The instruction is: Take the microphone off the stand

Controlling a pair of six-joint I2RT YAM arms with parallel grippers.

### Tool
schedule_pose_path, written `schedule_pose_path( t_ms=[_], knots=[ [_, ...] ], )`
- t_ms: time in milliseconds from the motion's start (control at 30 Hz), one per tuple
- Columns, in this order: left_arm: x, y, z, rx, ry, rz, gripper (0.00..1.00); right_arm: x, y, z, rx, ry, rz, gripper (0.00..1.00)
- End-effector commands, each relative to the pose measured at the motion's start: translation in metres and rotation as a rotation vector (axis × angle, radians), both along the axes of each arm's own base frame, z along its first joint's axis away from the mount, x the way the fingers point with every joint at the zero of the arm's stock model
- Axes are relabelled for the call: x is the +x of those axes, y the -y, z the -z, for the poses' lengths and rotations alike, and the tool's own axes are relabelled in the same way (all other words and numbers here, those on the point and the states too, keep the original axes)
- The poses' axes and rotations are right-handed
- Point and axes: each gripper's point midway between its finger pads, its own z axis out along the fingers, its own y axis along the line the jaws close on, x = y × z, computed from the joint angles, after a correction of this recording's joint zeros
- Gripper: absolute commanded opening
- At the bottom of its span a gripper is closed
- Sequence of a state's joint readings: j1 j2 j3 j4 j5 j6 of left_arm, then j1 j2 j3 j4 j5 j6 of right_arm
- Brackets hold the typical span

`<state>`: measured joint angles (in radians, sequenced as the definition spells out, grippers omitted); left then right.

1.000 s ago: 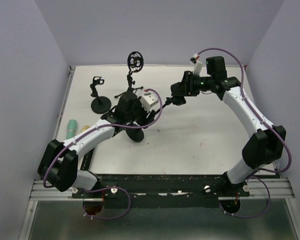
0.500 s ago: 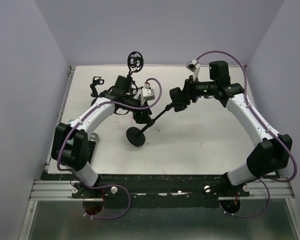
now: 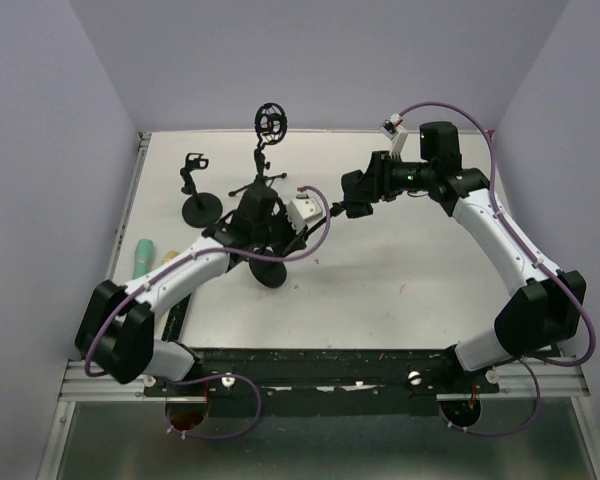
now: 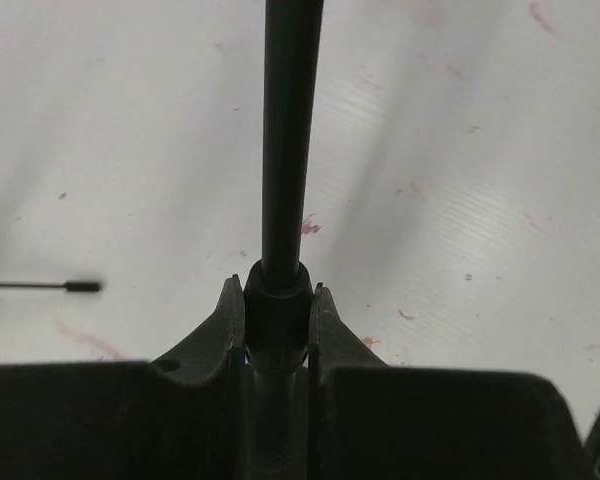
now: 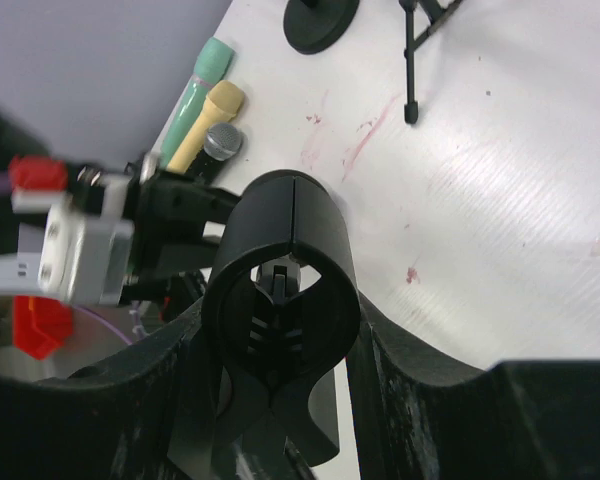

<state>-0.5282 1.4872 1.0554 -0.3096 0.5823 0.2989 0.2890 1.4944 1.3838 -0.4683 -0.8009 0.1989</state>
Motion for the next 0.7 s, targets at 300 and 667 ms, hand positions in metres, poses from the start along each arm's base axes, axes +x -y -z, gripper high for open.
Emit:
schedule_pose_path(
  t_ms=[300, 667],
  knots=[
    [0.001, 0.013, -0.021, -0.052, 0.138, -0.327, 0.40, 0.015, 0.003, -0.003, 0.012, -0.038, 0.075, 0.01],
    [-0.059, 0.019, -0.028, -0.248, -0.158, 0.269, 0.69, -0.035, -0.002, -0.028, 0.027, 0.313, -0.304, 0.01]
  ],
)
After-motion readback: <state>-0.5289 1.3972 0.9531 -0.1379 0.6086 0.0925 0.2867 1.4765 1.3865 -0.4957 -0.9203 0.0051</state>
